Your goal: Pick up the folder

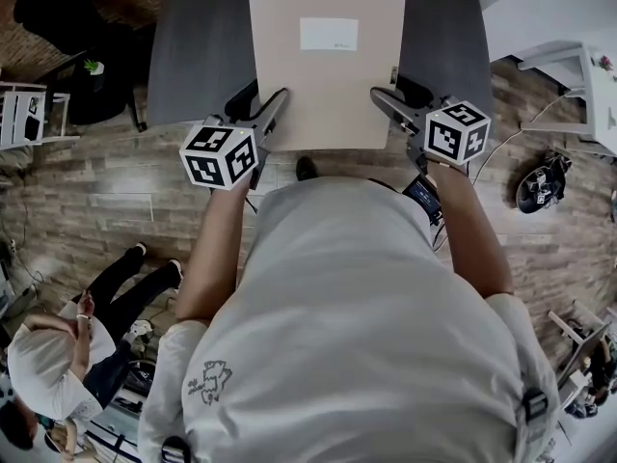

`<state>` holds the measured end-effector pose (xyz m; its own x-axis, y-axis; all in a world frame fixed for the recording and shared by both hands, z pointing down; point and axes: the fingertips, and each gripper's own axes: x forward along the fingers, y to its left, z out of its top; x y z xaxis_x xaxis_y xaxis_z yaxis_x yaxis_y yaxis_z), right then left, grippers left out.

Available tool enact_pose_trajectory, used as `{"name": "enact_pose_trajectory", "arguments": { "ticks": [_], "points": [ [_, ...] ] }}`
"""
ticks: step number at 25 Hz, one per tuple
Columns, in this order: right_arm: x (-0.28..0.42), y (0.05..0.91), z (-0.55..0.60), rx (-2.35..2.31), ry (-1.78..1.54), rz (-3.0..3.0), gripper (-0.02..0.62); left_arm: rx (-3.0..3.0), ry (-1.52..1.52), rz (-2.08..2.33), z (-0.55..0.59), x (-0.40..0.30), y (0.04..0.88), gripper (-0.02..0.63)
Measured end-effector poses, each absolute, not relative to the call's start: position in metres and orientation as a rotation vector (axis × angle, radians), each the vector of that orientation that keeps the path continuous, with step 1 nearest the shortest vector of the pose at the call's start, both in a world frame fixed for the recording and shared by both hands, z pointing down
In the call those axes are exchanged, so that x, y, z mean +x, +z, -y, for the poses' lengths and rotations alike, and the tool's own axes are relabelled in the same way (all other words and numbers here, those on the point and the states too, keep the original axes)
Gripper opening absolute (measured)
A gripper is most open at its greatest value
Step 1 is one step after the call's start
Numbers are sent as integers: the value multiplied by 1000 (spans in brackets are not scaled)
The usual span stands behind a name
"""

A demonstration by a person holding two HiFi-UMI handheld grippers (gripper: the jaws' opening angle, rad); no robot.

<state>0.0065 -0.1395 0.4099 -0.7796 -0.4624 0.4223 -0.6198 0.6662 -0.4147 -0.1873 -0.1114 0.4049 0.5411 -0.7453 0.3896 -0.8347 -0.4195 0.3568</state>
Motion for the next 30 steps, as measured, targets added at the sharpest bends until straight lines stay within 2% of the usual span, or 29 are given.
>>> {"name": "enact_pose_trajectory", "arguments": {
  "ticks": [16, 30],
  "points": [
    [125, 405, 103, 790, 850, 2651, 249, 2241, 231, 1384, 64, -68, 390, 236],
    [197, 420, 52, 715, 894, 2655, 247, 2171, 251, 1431, 2, 6, 402, 236]
  ]
}}
